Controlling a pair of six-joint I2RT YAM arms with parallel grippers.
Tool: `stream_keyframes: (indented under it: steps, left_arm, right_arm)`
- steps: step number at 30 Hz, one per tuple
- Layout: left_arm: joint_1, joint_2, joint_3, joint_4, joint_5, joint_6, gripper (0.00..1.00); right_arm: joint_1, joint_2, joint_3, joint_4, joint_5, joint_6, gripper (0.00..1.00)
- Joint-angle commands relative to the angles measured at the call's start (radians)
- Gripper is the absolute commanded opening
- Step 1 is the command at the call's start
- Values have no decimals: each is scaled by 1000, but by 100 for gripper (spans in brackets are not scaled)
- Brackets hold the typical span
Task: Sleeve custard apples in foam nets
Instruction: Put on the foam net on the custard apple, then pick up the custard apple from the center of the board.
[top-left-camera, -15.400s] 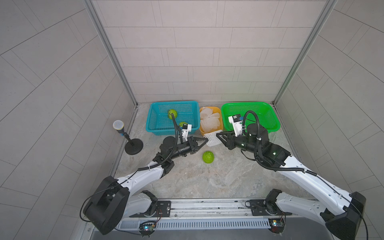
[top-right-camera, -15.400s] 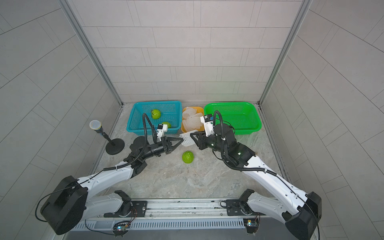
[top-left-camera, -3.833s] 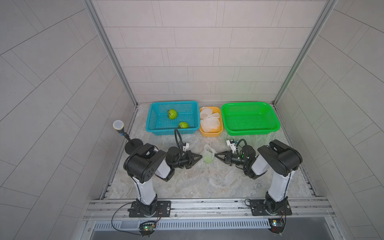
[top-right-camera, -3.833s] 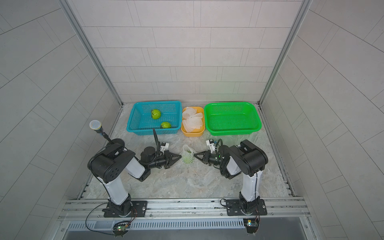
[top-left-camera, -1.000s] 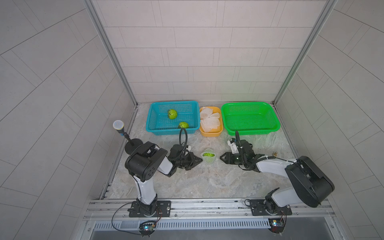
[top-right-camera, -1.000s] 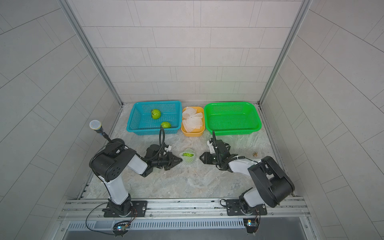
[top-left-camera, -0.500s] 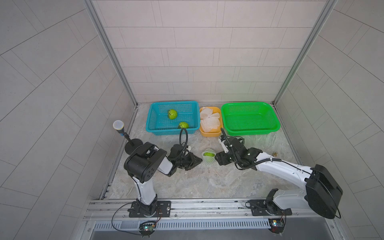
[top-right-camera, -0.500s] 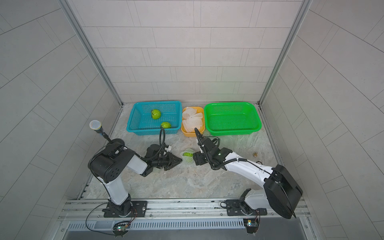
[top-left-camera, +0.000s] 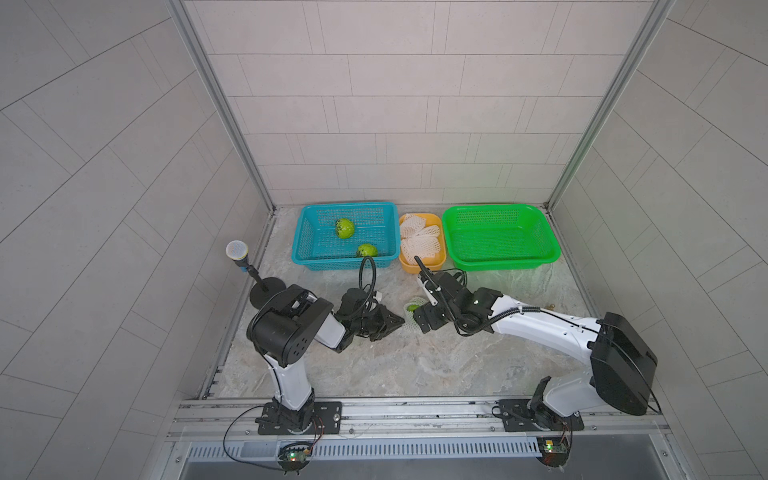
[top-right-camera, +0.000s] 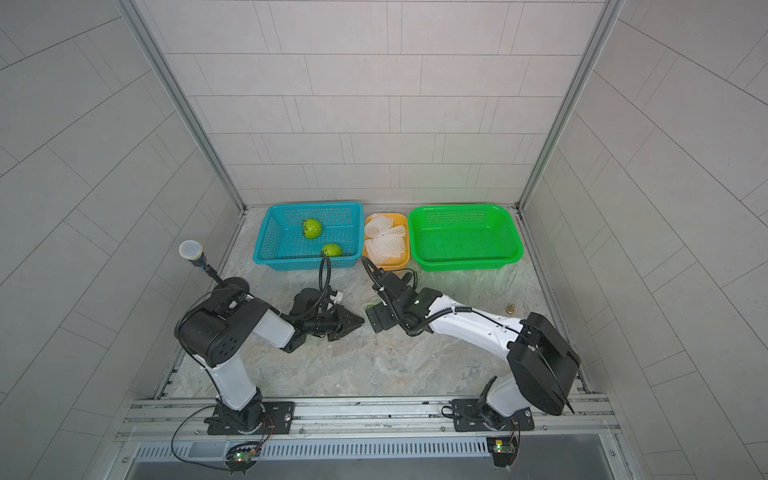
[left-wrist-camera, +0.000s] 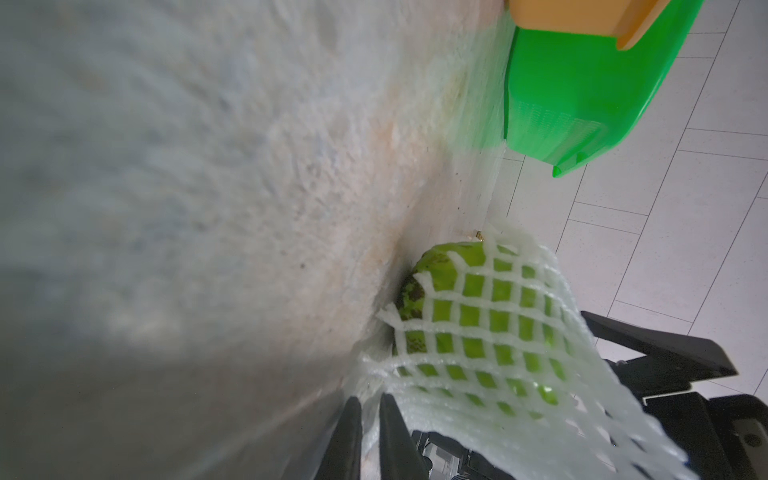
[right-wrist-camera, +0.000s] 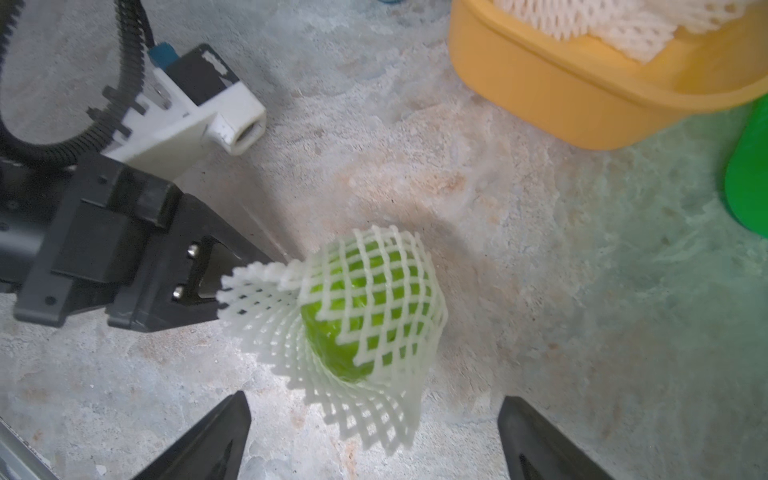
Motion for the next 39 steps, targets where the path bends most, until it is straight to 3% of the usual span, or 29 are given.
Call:
stream_keyframes:
  steps: [1, 15, 32, 39]
  left_arm:
    - [-6, -15, 8, -4, -6, 26, 15]
    - [-6, -24, 1, -5, -7, 30, 14]
    - [-6, -23, 1, -11, -10, 32, 13]
    - [-5, -28, 1, -14, -12, 33, 14]
  right_arm:
    - [6, 48, 51, -59, 4, -18, 98]
    - [2, 236, 164, -86, 49, 21, 96]
    - [-9, 320, 171, -58, 43, 13, 82]
    - [-10, 336, 156, -46, 34, 10, 83]
